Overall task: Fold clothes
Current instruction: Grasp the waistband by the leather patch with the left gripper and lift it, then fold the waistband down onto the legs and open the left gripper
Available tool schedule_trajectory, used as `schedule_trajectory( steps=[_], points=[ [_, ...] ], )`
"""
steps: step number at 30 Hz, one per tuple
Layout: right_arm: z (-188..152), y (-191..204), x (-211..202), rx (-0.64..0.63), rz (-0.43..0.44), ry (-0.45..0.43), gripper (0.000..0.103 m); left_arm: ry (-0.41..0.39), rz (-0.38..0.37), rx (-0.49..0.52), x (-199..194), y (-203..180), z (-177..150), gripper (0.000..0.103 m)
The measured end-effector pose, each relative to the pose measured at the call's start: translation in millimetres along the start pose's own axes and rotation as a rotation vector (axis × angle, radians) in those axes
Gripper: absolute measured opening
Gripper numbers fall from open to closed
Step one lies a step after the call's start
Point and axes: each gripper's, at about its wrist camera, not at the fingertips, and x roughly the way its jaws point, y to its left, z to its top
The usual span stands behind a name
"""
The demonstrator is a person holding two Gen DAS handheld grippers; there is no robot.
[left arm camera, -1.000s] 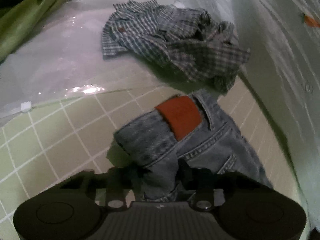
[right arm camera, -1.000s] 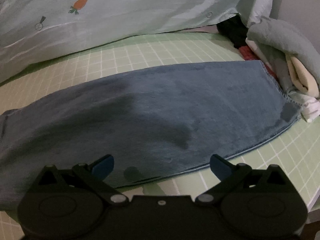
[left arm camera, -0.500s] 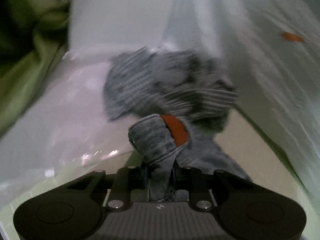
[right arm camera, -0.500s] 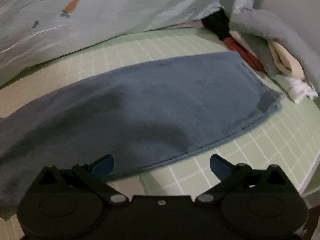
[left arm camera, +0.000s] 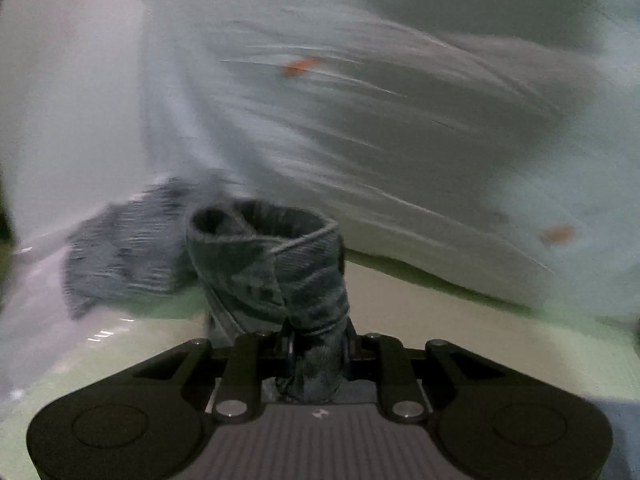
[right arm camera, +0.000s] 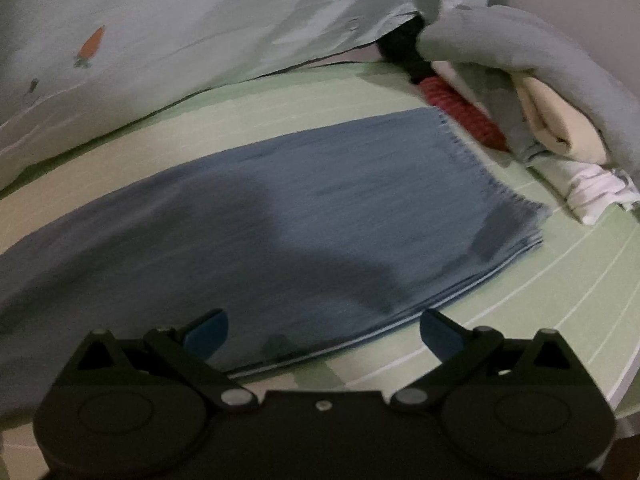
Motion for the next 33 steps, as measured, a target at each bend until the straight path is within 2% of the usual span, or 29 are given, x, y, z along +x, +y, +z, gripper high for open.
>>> schedule_trajectory(
  steps=[2,4,7,8,10,13,15,16,18,20,26,30,33],
  points=[
    [5,-19,6,0.011,-0.003,-0.003,0.103,0.056,-0.048,0.044,7,-34,-18,0.021],
    [11,-38,13,0.022,-0.006,-0.006,0.103,0.149,-0.087,0.072,21,-63,-36,0.021],
    [18,-62,23,0.038,-0.014,-0.015,0.103,0.342,-0.09,0.16,53,-103,-72,0.022],
    [21,-70,26,0.043,-0.017,-0.02,0.103,0.366,-0.076,0.195,59,-111,-79,0.023],
    [27,-84,33,0.058,-0.026,-0.031,0.103,0.393,-0.041,0.267,66,-126,-91,0.025],
    [41,-103,42,0.103,-0.042,-0.062,0.103,0.421,-0.045,0.29,71,-133,-87,0.039],
    [52,-113,48,0.128,-0.05,-0.083,0.103,0.424,-0.086,0.277,71,-131,-80,0.057],
    [58,-116,52,0.132,-0.056,-0.089,0.103,0.421,-0.112,0.262,70,-129,-75,0.062],
    [69,-121,60,0.126,-0.067,-0.095,0.103,0.392,-0.139,0.226,61,-125,-66,0.086],
    [76,-124,66,0.098,-0.068,-0.095,0.103,0.367,-0.136,0.199,54,-124,-58,0.096],
    [78,-136,83,0.092,-0.048,-0.065,0.103,0.376,-0.007,0.109,73,-96,-37,0.1],
    [75,-139,93,0.091,-0.057,-0.04,0.103,0.43,0.066,0.13,92,-88,-37,0.1],
    [73,-141,99,0.1,-0.065,-0.023,0.103,0.492,0.08,0.126,102,-88,-44,0.1]
  ],
)
